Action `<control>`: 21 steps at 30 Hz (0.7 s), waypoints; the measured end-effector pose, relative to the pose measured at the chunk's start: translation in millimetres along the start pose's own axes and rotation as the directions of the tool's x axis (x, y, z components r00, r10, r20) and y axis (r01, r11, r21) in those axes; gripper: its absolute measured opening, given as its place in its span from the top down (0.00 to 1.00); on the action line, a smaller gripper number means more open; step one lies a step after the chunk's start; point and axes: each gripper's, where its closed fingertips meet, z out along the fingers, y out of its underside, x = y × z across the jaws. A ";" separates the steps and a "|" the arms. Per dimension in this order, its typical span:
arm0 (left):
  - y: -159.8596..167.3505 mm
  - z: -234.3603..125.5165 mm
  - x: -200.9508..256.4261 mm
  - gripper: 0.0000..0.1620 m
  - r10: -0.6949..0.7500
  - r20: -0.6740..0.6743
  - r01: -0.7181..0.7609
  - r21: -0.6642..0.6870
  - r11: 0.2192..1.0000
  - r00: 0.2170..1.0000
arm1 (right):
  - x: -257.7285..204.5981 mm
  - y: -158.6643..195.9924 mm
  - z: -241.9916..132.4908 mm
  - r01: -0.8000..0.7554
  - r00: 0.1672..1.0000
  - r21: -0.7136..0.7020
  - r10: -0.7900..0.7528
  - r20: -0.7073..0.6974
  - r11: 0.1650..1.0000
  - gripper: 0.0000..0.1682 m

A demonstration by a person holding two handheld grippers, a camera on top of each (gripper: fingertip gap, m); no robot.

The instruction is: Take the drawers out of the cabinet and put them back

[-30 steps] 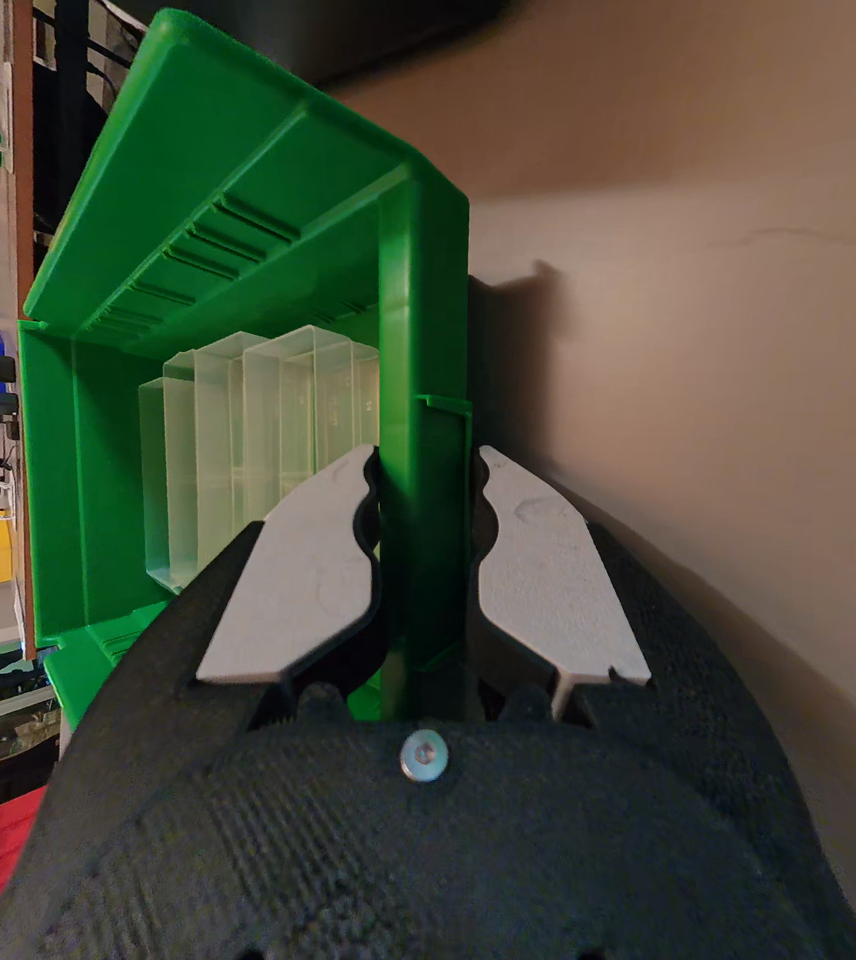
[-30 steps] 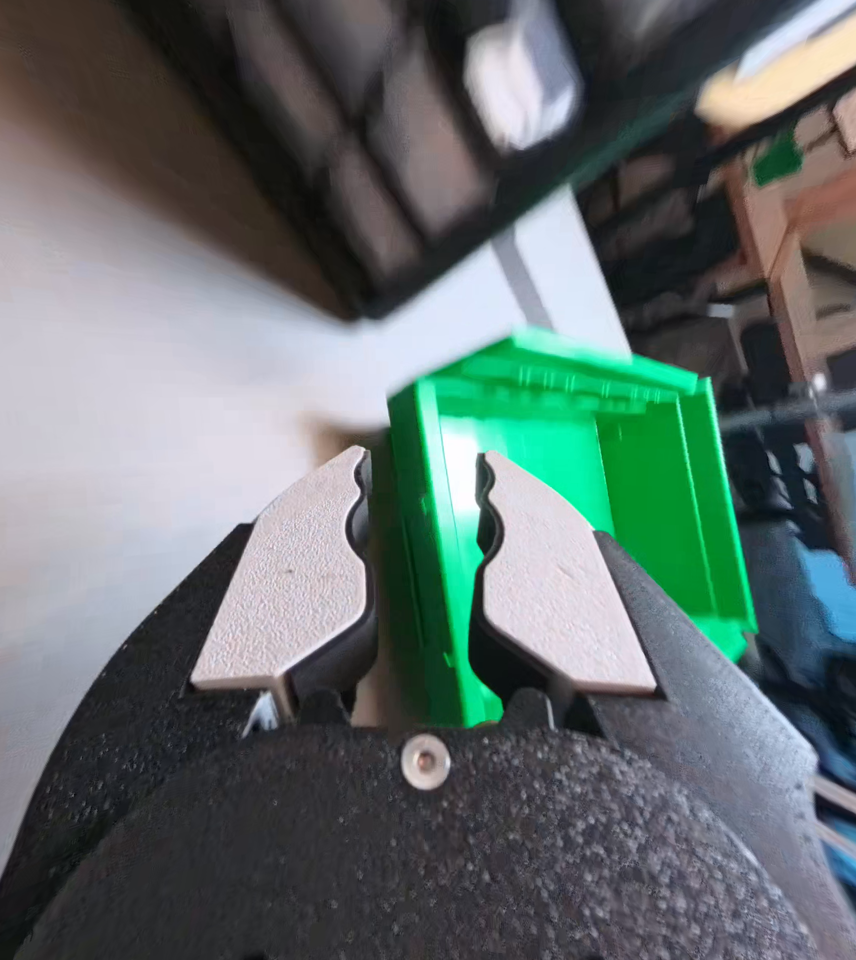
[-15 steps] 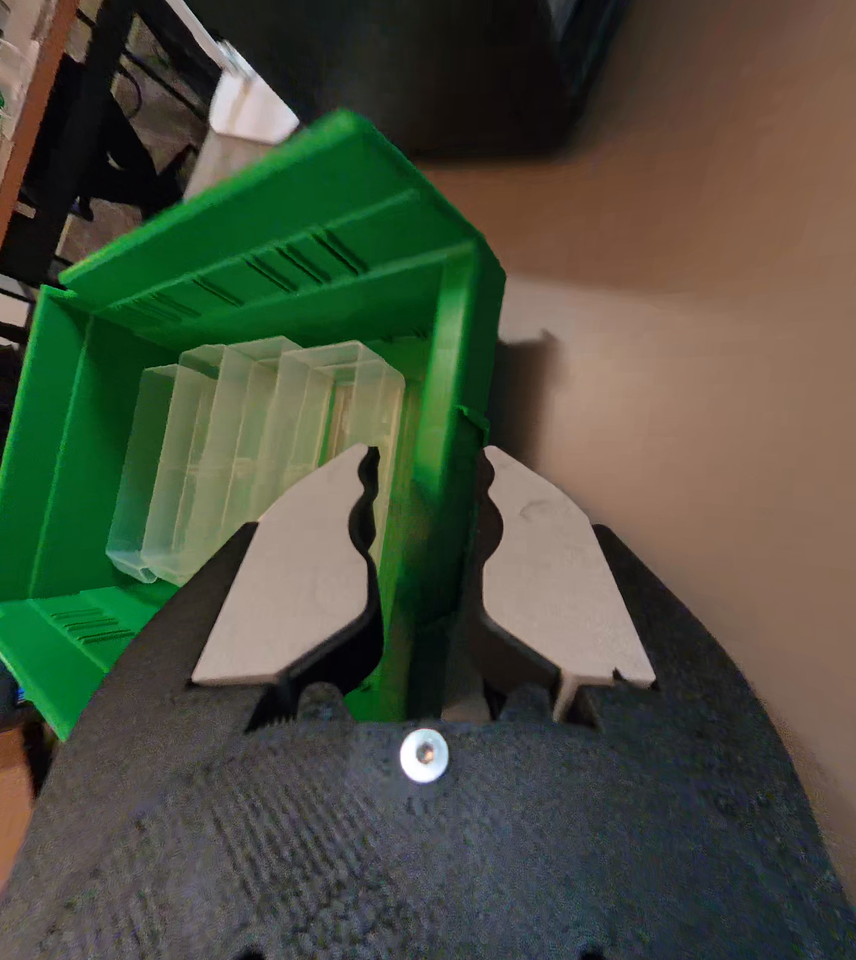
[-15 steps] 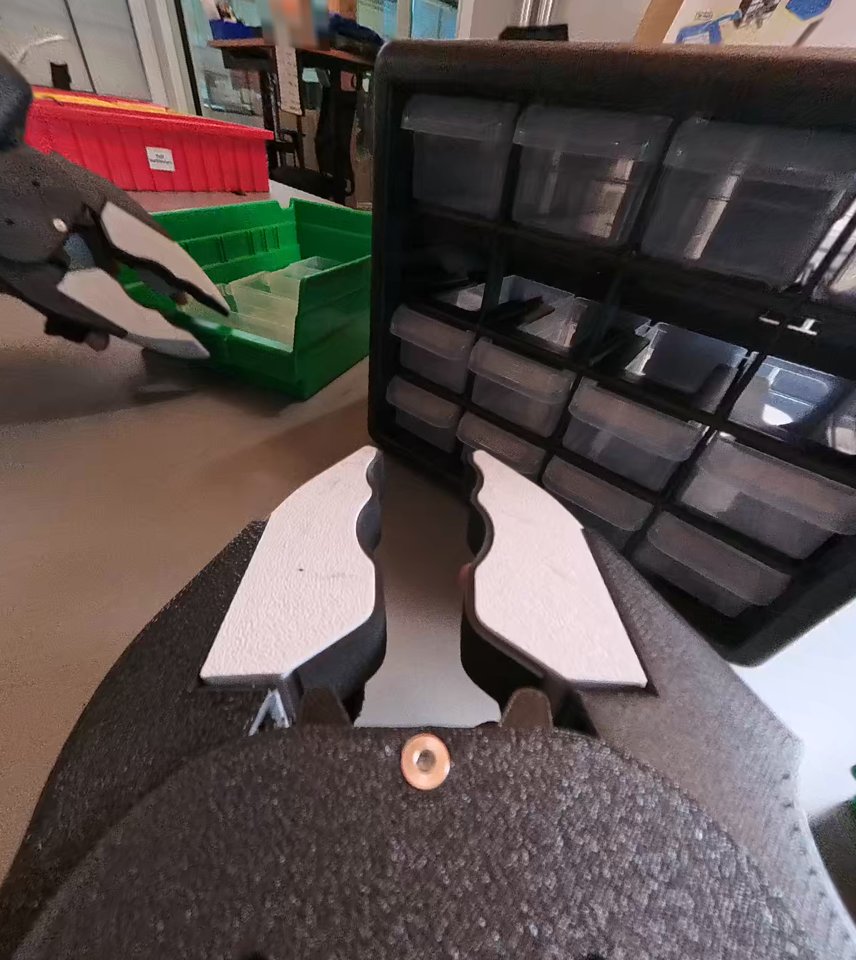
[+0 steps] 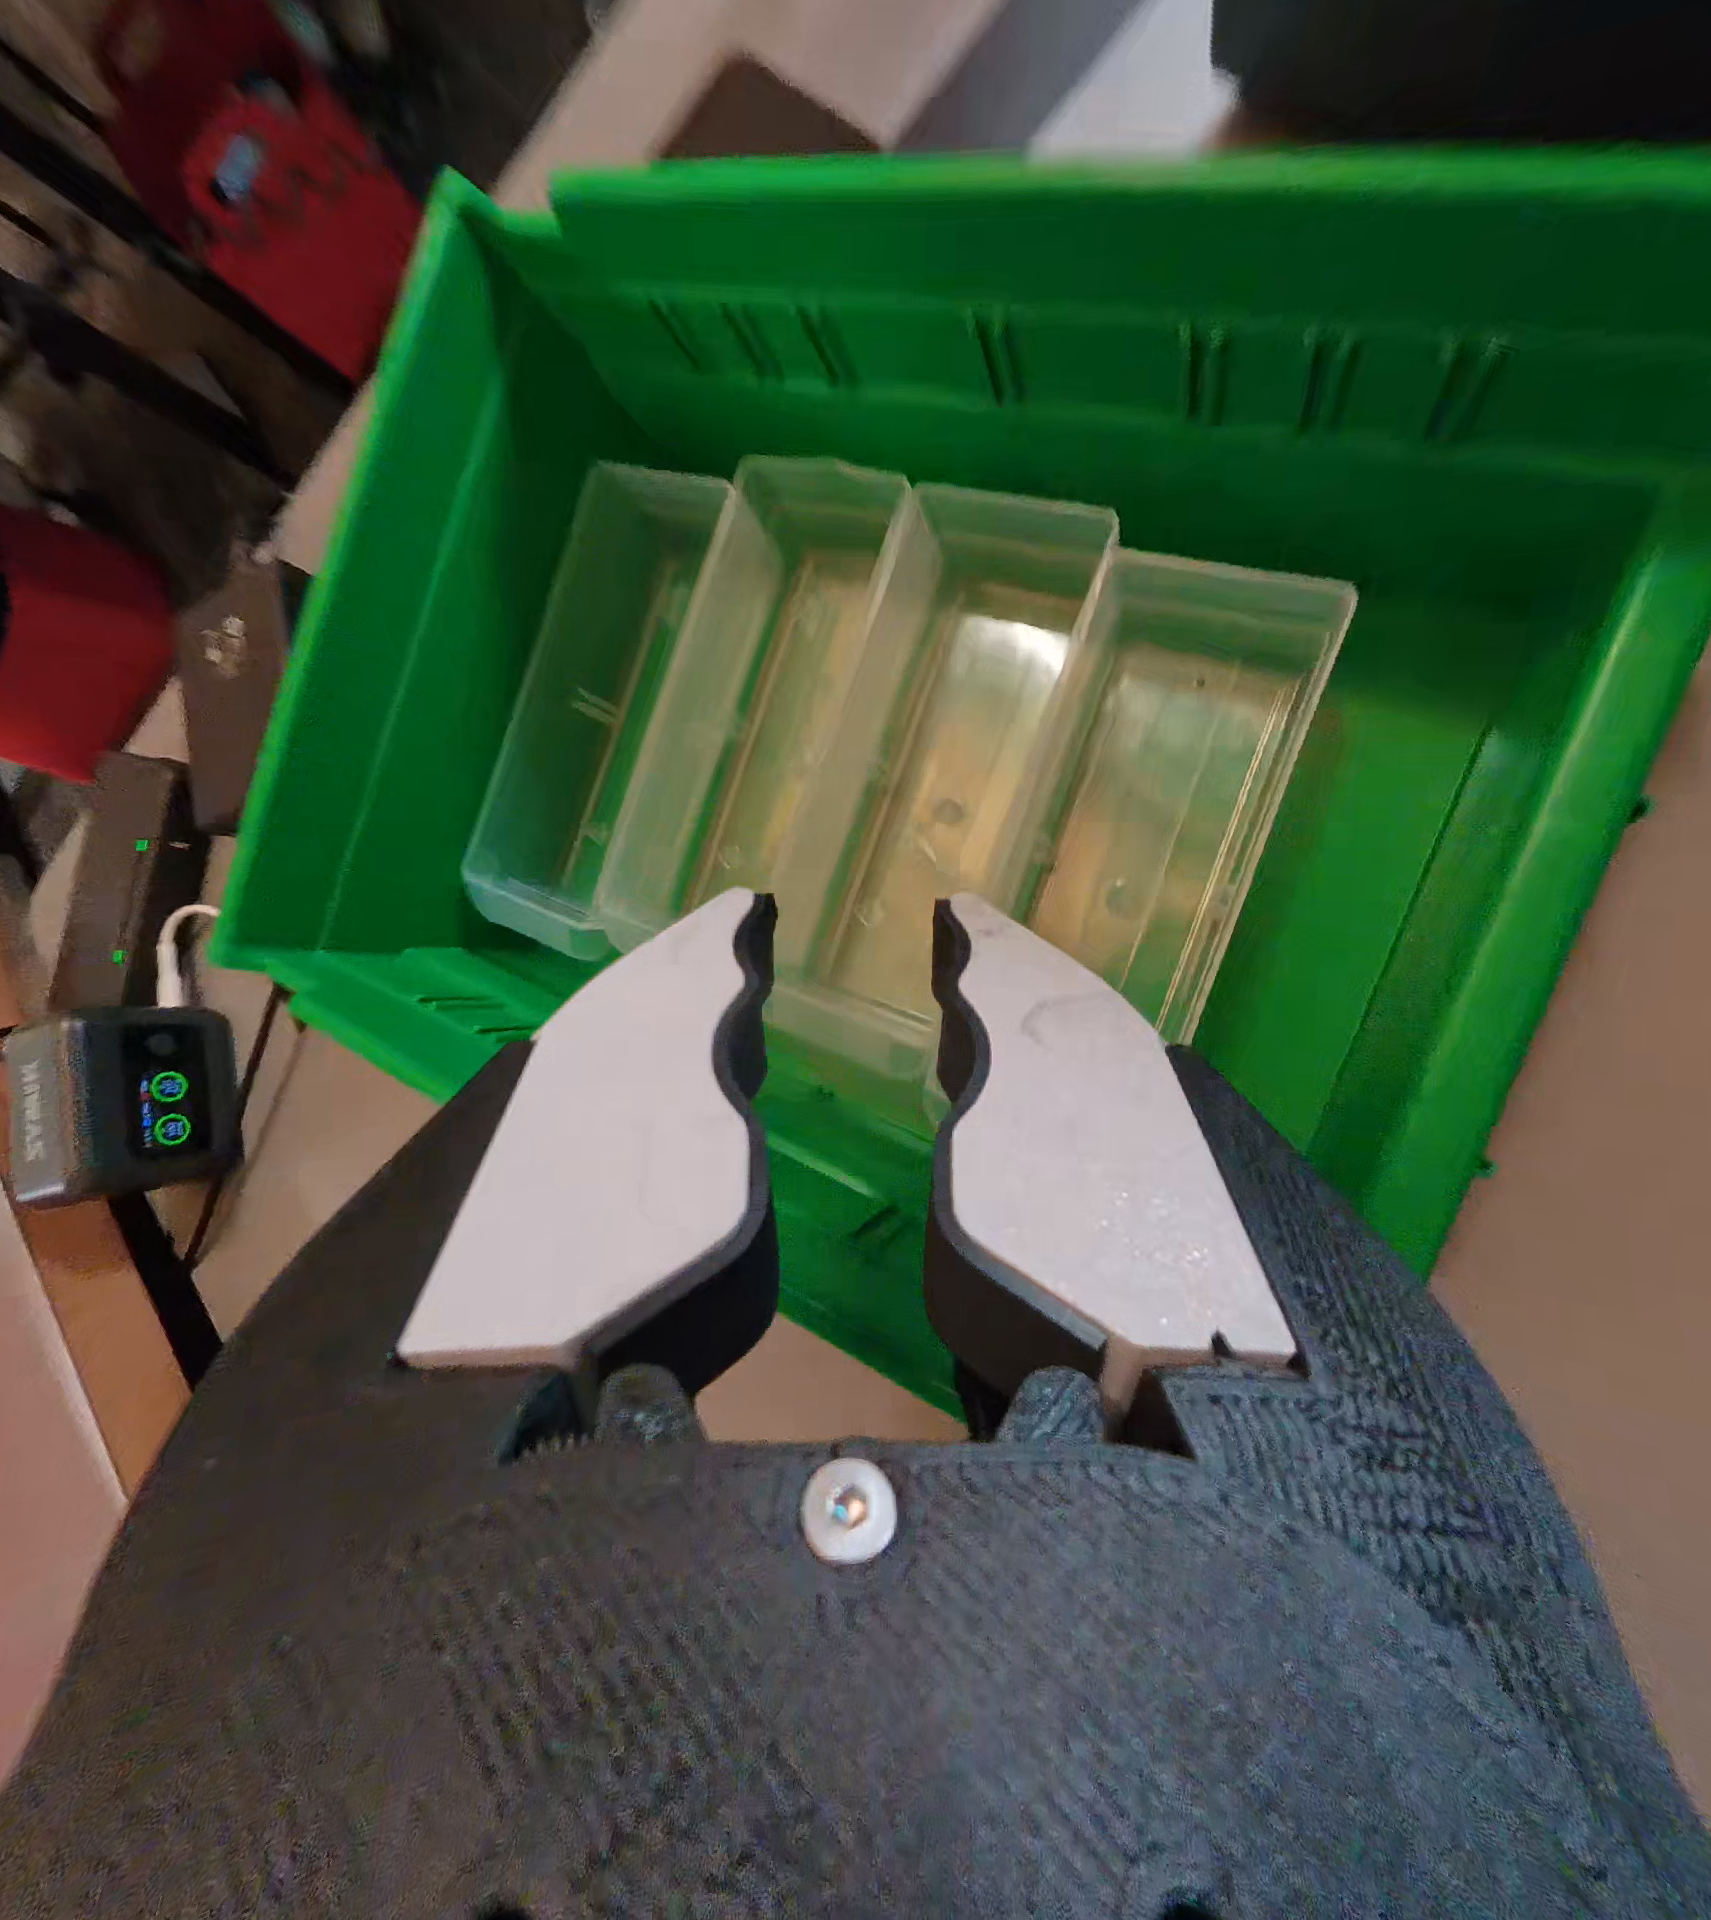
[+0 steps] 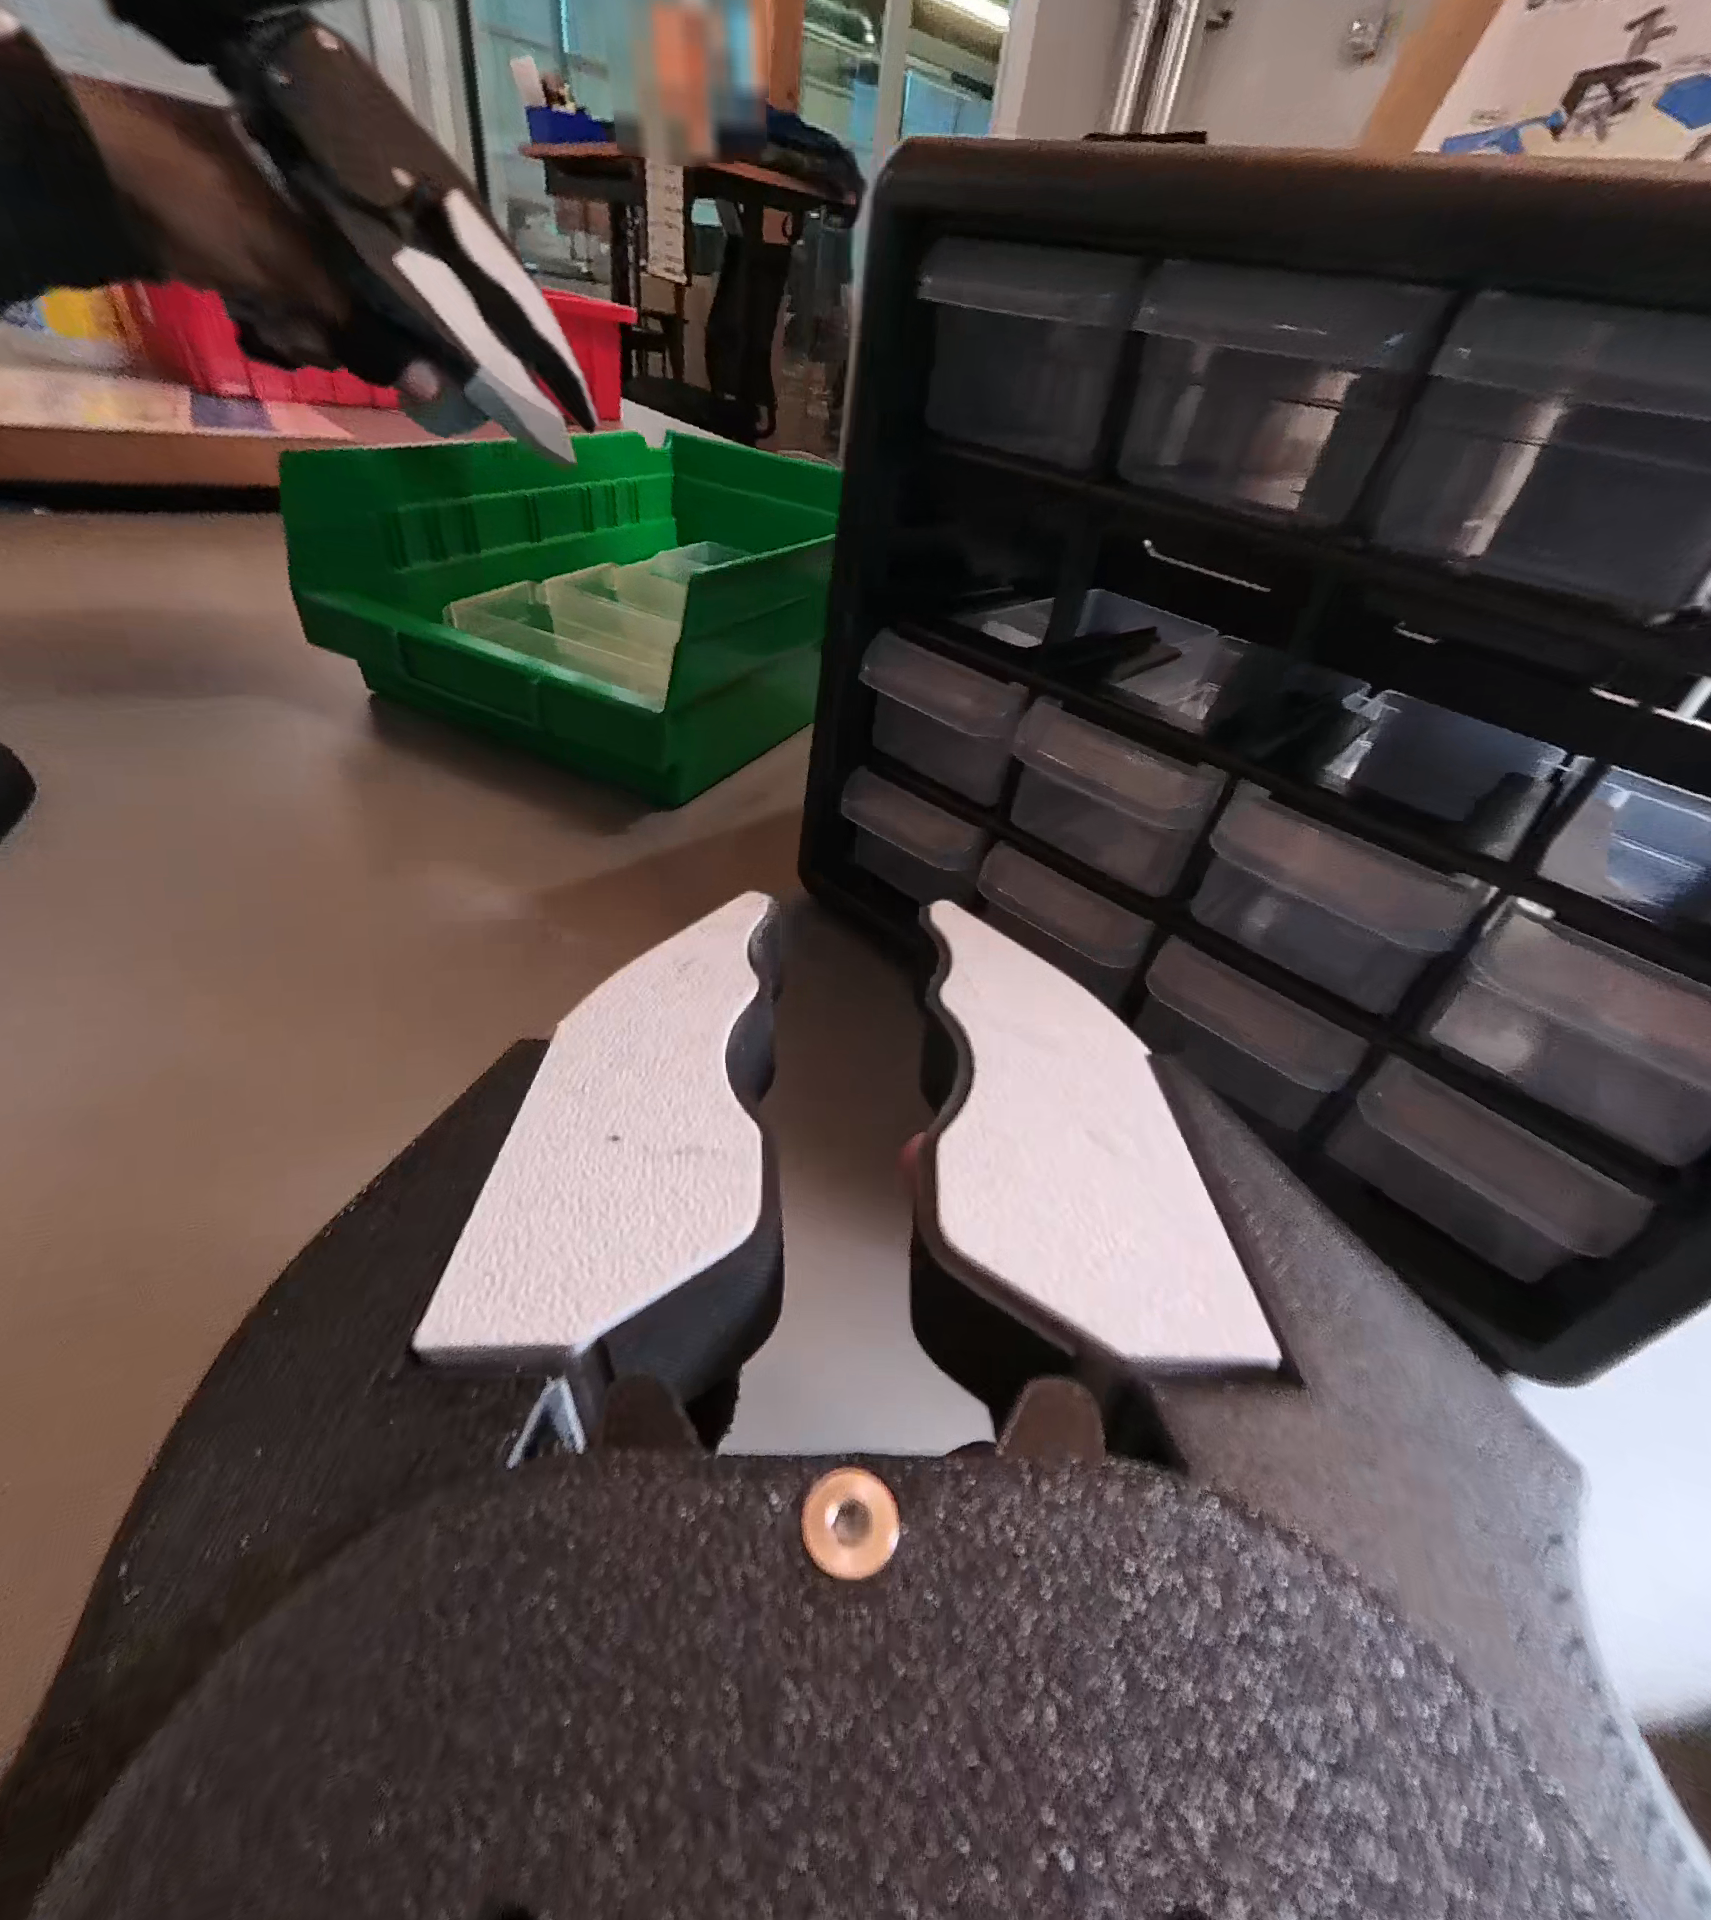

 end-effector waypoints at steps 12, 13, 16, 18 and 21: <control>34.1 33.5 48.8 0.84 0.179 -0.325 -0.294 -0.349 0.890 0.929 | -4.6 2.4 -1.5 0.025 0.999 -0.017 -0.025 0.024 1.000 0.87; 36.3 30.6 54.2 0.84 0.174 -0.354 -0.306 -0.361 0.881 0.919 | -1.4 2.2 -2.1 0.022 1.000 -0.020 -0.022 0.007 1.000 0.86; 43.4 21.9 63.5 0.83 0.170 -0.406 -0.339 -0.392 0.855 0.898 | 9.9 -0.8 -4.4 0.009 0.999 -0.011 -0.010 -0.051 1.000 0.83; 50.2 16.6 64.8 0.82 0.178 -0.425 -0.365 -0.414 0.834 0.888 | 16.1 -0.9 -5.5 -0.008 0.997 -0.010 0.007 -0.075 1.000 0.82; 61.4 9.2 62.5 0.81 0.210 -0.461 -0.428 -0.441 0.789 0.862 | 21.0 1.7 -5.8 -0.047 0.995 -0.011 0.046 -0.084 0.999 0.81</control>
